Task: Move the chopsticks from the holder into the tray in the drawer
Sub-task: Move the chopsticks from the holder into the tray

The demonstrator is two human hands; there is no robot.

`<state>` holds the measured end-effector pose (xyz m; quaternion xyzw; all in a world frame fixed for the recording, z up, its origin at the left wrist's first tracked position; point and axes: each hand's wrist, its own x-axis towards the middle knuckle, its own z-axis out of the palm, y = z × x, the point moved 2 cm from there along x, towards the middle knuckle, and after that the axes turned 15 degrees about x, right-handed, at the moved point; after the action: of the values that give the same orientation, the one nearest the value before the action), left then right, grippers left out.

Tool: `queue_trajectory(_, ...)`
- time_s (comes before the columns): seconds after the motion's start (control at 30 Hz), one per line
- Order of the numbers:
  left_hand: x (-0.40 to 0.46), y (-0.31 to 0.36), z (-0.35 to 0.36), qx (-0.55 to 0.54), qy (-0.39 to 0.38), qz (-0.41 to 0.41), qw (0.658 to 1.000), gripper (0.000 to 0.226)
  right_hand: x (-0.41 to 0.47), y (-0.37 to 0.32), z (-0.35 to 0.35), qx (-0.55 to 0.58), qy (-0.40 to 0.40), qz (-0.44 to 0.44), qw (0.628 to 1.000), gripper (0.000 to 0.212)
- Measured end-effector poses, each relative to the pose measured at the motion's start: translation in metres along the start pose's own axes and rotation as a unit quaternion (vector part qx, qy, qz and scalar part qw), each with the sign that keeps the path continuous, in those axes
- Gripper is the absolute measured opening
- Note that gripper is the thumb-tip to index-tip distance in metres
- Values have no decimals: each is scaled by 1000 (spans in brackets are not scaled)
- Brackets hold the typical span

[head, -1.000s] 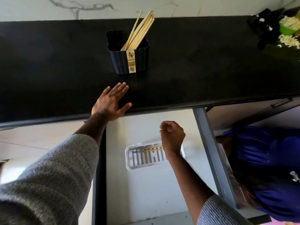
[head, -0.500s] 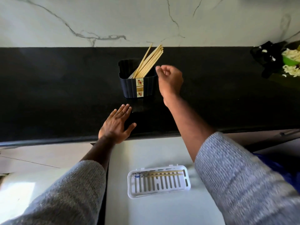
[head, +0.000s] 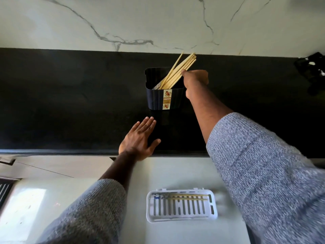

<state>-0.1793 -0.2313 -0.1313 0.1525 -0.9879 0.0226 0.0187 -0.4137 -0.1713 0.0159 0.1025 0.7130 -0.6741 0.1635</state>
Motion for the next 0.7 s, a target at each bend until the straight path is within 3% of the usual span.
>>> queue_trajectory(0.43, 0, 1, 0, -4, 3, -3, 1000, 77, 11, -11, 4, -19, -2, -20, 1000, 39)
queue_trajectory(0.7, 0, 0, 2, -3, 2, -3, 1000, 78, 16, -15, 0, -8, -21, -44, 999, 25)
